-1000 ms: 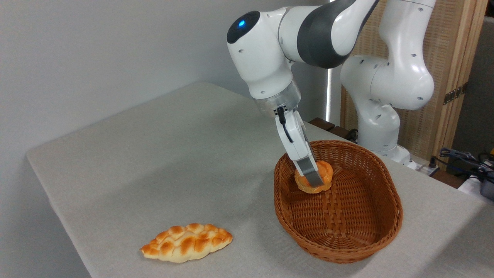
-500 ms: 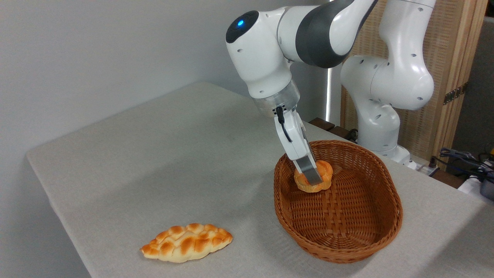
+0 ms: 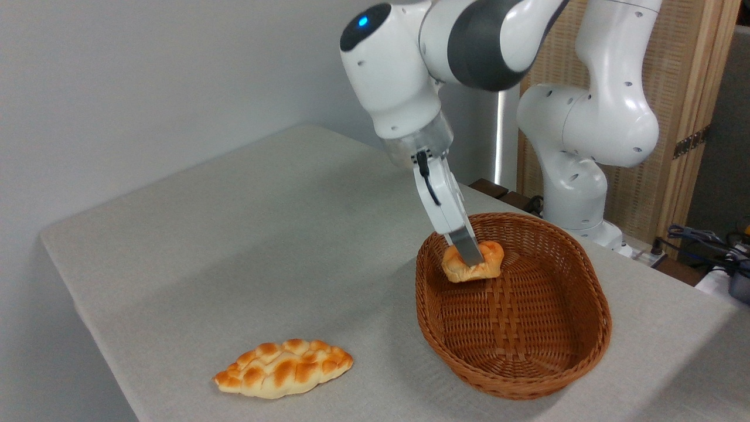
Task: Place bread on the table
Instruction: 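Lift the bun out of the basket and carry it beside the braided loaf, then lower the bun onto the table and open the gripper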
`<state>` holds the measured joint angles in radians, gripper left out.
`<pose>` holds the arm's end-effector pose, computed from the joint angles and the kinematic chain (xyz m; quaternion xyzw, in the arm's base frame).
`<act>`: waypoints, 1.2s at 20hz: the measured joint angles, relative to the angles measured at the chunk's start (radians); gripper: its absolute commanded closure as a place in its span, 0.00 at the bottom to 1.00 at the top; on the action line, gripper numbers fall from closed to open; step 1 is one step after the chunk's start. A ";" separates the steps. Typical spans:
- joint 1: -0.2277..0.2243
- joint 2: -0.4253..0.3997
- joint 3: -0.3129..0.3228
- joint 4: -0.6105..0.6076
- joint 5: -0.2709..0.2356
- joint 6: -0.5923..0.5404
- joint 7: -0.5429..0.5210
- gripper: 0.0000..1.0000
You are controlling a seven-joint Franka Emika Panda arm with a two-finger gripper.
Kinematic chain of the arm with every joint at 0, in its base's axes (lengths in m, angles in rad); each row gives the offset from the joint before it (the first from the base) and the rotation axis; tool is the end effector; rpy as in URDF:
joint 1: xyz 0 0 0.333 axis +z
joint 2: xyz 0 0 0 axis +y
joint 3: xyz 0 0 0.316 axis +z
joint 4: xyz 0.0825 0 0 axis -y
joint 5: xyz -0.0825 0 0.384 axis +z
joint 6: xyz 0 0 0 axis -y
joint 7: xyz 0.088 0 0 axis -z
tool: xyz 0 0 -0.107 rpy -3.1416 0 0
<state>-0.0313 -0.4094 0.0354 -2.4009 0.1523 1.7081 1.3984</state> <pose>0.3891 0.0163 0.4476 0.7421 -0.6520 -0.1503 0.0400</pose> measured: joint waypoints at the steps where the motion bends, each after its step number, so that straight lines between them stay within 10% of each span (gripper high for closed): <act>1: 0.000 0.000 0.000 0.025 0.000 -0.016 0.004 0.79; 7: 0.000 0.052 -0.012 0.236 -0.010 -0.047 0.047 0.77; 13: -0.001 0.258 -0.042 0.513 -0.162 -0.047 0.046 0.67; 17: -0.001 0.381 -0.081 0.589 -0.196 -0.031 0.046 0.44; 20: -0.003 0.435 -0.140 0.595 -0.197 0.022 0.043 0.00; 24: -0.004 0.484 -0.168 0.595 -0.197 0.054 0.042 0.00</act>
<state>-0.0355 0.0741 -0.1323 -1.8055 -0.0445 1.7617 1.4402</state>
